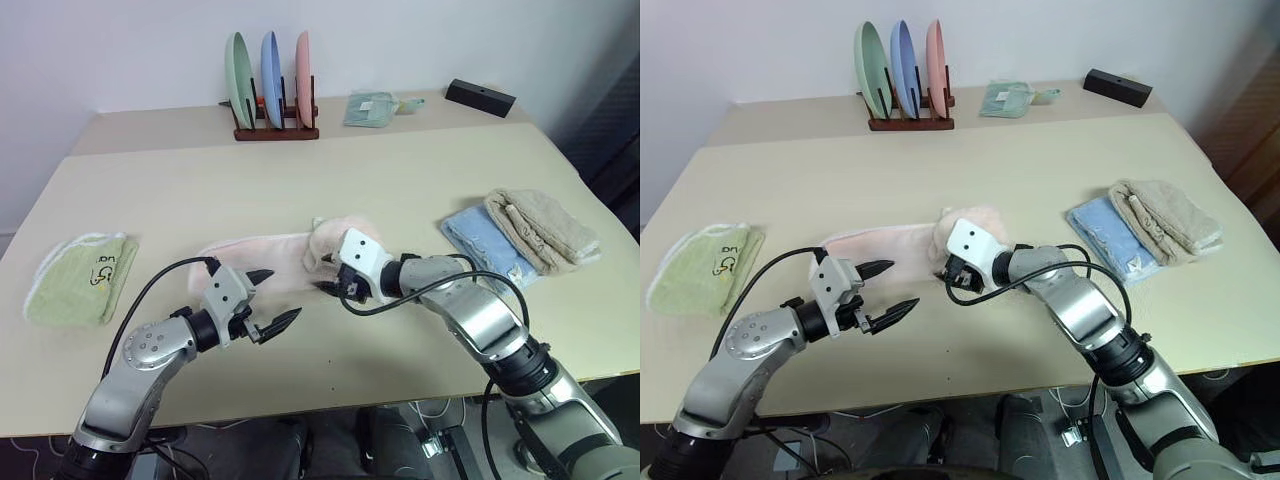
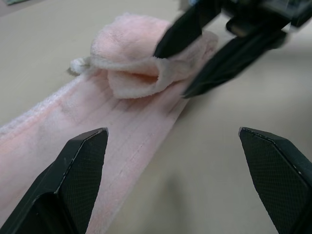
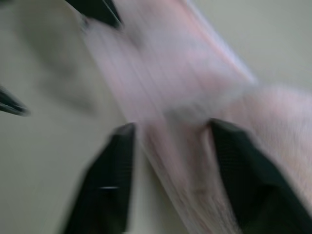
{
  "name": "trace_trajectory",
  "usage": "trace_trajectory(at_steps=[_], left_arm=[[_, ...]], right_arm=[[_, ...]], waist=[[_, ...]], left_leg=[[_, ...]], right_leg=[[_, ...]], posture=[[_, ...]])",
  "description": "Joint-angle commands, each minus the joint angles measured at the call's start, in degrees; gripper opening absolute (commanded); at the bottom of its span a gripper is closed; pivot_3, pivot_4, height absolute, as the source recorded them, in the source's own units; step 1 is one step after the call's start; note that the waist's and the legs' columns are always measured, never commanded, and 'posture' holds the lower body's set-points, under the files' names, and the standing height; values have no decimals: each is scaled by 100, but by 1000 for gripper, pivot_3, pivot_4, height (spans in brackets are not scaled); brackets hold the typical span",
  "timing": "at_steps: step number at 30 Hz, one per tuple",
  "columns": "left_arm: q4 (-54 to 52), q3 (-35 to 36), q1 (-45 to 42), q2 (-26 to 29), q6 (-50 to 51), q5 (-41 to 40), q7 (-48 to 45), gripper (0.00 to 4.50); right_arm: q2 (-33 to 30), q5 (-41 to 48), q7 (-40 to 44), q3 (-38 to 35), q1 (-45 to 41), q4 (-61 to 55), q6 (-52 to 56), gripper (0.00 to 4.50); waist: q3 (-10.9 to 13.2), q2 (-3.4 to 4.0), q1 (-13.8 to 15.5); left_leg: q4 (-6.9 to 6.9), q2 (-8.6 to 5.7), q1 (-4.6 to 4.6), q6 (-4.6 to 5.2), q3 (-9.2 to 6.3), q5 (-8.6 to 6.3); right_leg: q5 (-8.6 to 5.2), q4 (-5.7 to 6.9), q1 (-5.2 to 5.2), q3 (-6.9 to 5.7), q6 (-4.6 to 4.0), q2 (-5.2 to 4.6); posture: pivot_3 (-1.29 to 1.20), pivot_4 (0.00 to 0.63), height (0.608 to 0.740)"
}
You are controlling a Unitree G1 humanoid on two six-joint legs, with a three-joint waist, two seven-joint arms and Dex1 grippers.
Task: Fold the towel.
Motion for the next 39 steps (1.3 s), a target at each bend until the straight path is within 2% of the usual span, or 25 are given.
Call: trace_trajectory(at_steps=[1,3,4,6,8,11,12,16,21,25,28,31,36,37,38,39], left_arm=[[-216,290,95,38,73,-156,64,4417],[-224,402,170,20,119,-224,101,4417],[-219,444,226,15,130,-240,123,4417],[-199,473,375,-14,107,-224,169,4417],[-187,416,450,-68,95,-194,211,4417],[-193,373,466,-115,79,-179,229,4417],[-187,366,475,-135,97,-178,251,4417],[-292,409,599,-208,188,-250,359,4417],[-543,558,833,-270,328,-370,557,4417],[-723,595,1013,-267,386,-362,669,4417],[-913,737,1209,-312,469,-430,838,4417],[-1026,929,1394,-440,490,-487,1065,4417],[-1303,1538,1811,-1036,1018,-1282,1661,4500],[-1367,1624,1866,-1133,1098,-1434,1760,4500],[-1412,1767,1919,-1313,1266,-1634,2016,4500],[-1456,1931,1965,-1530,1461,-1949,2321,4500]], right_arm=[[-417,356,470,-719,214,-588,-300,3908],[-625,583,740,-1031,335,-706,-400,3908],[-573,792,753,-1253,318,-650,-314,3657],[-202,721,302,-1501,32,-26,-308,2830],[286,582,-132,-1578,-236,646,-374,1783],[565,350,-237,-1469,-400,1168,-620,196],[663,242,-227,-1363,-454,1397,-779,31],[1222,-150,-294,-950,-524,2543,-1305,31],[1351,-560,-200,-611,-227,3171,-1745,31],[1435,-613,-167,-633,-111,3189,-1837,31],[1471,-372,-143,-949,-148,2745,-1895,31],[1445,-80,-40,-1245,-218,2329,-1811,784],[944,-94,448,-1273,-344,1632,-2135,3303],[894,-87,493,-1275,-364,1574,-2134,3690],[840,-170,501,-1250,-395,1557,-2238,4305],[806,-235,504,-1233,-431,1558,-2318,4453]], waist=[[0,0,1],[0,0,-2],[1,-1,-6],[0,-2,-43],[0,-2,-52],[0,-2,5],[0,-2,24],[-1,-4,-22],[-1,-2,-18],[-4,-3,-22],[-3,-3,-22],[-2,-1,-20],[-2,-2,-18],[-2,-2,-18],[-2,-3,-15],[-2,-3,-16]], left_leg=[[0,0,0,0,-1,0],[0,0,0,0,-2,0],[-1,0,0,0,-2,0],[-5,1,6,0,-2,0],[-9,6,14,-2,3,0],[-11,6,9,-3,1,1],[-9,5,4,-3,-4,1],[-5,0,5,0,2,0],[-8,1,2,0,1,0],[-7,2,15,0,2,-1],[-7,2,15,0,2,-1],[-7,1,9,0,2,-1],[-6,1,9,0,1,-1],[-6,2,9,0,1,-1],[-6,2,9,0,1,-1],[-6,2,10,0,0,-1]], right_leg=[[0,-1,1,-1,0,0],[0,-3,2,-2,0,0],[0,-4,2,-2,0,0],[0,-3,4,-1,0,1],[0,2,5,4,0,6],[0,4,0,2,-1,6],[0,2,-1,-3,-1,4],[0,-8,4,-3,-1,0],[0,-2,-3,-3,-1,0],[0,1,7,-1,-1,3],[0,2,7,0,-1,3],[0,1,1,0,-1,3],[0,-1,4,-1,-1,3],[0,-1,4,-2,-1,3],[0,-1,4,-2,-1,3],[0,-1,6,-2,-1,3]], posture=[[0,150,740],[0,150,740],[0,150,740],[0,150,740],[0,150,740],[0,150,740],[0,150,740],[0,150,740],[0,150,740],[0,150,740],[0,150,740],[0,150,740],[0,150,740],[0,150,740],[0,150,740],[0,150,740]])
